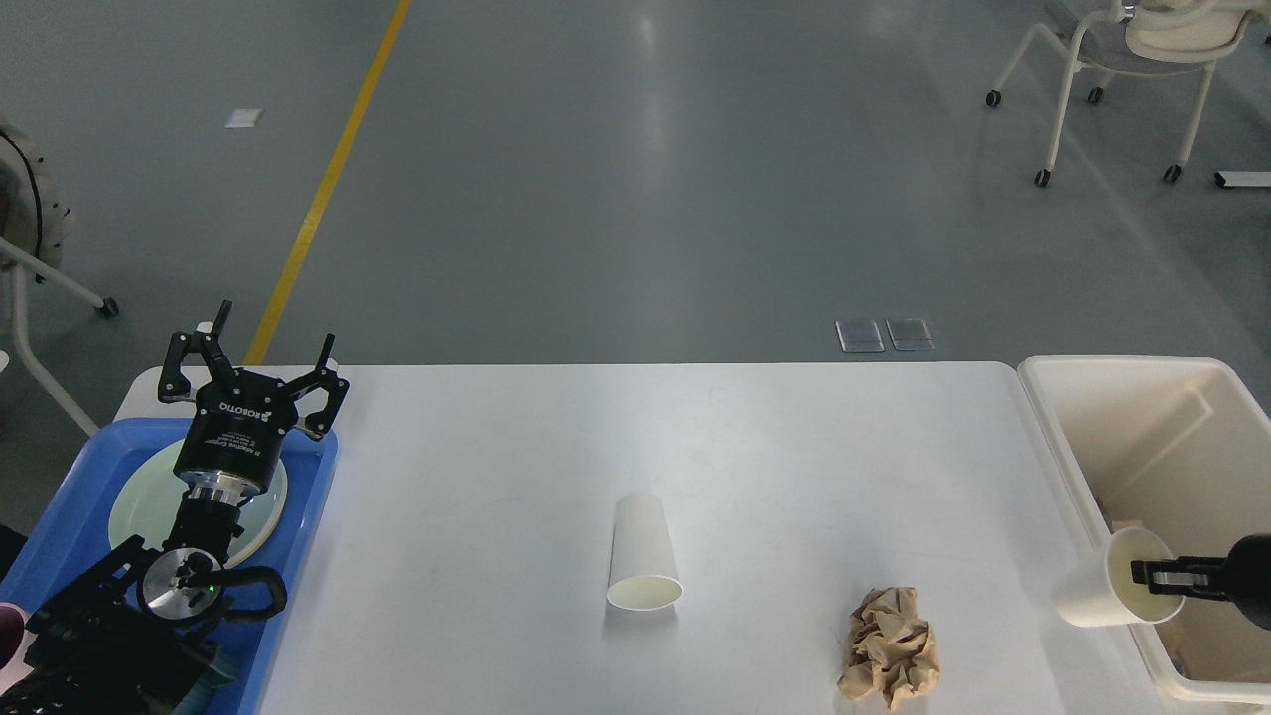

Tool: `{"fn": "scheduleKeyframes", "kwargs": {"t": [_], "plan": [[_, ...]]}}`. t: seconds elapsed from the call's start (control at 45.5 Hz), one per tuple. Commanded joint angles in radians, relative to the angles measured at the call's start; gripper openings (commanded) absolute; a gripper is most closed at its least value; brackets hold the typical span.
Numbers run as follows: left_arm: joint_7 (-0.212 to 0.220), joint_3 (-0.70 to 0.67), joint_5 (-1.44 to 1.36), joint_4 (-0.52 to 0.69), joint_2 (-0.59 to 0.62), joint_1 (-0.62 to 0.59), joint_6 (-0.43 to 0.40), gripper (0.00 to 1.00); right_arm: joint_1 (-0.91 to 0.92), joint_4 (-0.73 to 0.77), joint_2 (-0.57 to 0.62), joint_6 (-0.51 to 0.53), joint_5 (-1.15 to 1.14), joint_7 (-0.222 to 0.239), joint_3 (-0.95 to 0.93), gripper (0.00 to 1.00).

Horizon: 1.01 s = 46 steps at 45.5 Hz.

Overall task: Tidy desktop
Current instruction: 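Lift the paper cup and drop it into the white bin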

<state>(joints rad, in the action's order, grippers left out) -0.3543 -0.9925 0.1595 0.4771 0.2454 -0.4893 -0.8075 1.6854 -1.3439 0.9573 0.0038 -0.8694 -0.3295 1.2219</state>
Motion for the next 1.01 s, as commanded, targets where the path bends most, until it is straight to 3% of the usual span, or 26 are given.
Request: {"fn": "scheduleKeyframes", "kwargs": {"t": [0.0,0.132,0.22,0.351,0.593,0.724,0.878,0.988], "plan": [[0.0,0.0,0.0,0.0,0.0,0.0,-0.001,1.0,0.477,-0.054,0.003,0.324,0.0,-0.019,0.119,0.0],[0.0,0.0,0.0,0.0,0.0,0.0,0.001,1.0,0.815,-0.035,-0.098,0.787,0.004,-0.02,0.039,0.0],[0.0,0.0,0.0,0.0,0.0,0.0,-0.001,1.0,0.888,0.023,-0.164,0.956,0.0,-0.02,-0.062,0.0],[0.0,0.0,0.0,0.0,0.0,0.0,0.001,1.0,0.924,0.065,-0.258,0.956,0.004,-0.02,-0.091,0.0],[0.0,0.0,0.0,0.0,0.0,0.0,-0.001,1.0,0.872,0.092,-0.23,0.956,-0.006,-0.014,-0.053,0.0],[0.0,0.0,0.0,0.0,0.0,0.0,-0.001,1.0,0.641,0.254,-0.18,0.73,-0.037,-0.014,0.042,0.0],[0.0,0.0,0.0,0.0,0.0,0.0,-0.001,1.0,0.208,0.526,-0.144,0.362,-0.013,-0.019,0.074,0.0],[0.0,0.0,0.0,0.0,0.0,0.0,0.001,1.0,-0.12,0.695,-0.153,0.179,0.11,-0.019,0.059,0.0]]}}
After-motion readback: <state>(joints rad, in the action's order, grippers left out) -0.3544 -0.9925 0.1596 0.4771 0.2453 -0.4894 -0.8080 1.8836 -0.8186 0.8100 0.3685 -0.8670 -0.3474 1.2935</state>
